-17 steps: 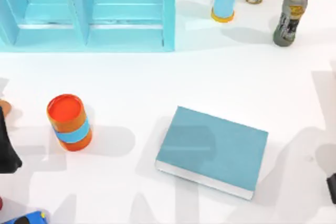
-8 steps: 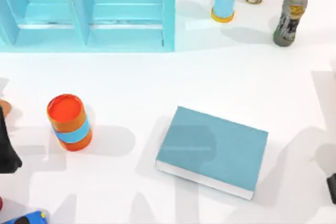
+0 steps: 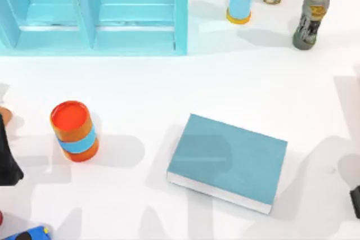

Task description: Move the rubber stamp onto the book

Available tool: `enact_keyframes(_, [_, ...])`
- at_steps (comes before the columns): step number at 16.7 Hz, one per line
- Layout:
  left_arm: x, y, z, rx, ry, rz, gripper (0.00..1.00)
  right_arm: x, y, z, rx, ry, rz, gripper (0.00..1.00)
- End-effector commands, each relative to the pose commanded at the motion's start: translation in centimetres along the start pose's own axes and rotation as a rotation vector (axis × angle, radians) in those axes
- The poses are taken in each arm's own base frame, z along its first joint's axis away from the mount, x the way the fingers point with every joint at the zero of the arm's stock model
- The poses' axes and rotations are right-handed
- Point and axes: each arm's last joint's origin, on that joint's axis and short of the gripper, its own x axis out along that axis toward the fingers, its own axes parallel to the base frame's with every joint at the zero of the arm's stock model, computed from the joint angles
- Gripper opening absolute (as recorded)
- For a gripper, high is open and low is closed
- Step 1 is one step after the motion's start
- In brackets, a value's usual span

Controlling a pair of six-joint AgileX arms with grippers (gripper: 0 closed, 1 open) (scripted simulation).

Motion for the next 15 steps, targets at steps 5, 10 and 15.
enact_keyframes(5, [0.0,0.0,0.0,0.0,0.0,0.0,1.0,-0.1,0.0,0.0,0.001,-0.002,-0.001,0.0])
enact_keyframes(10, [0.0,0.0,0.0,0.0,0.0,0.0,1.0,-5.9,2.7,2.1,-0.109,-0.176,-0.008,0.0])
enact_keyframes(15, [0.0,0.0,0.0,0.0,0.0,0.0,1.0,-13.6,9.0,3.5,-0.245,-0.339,0.021,0.0])
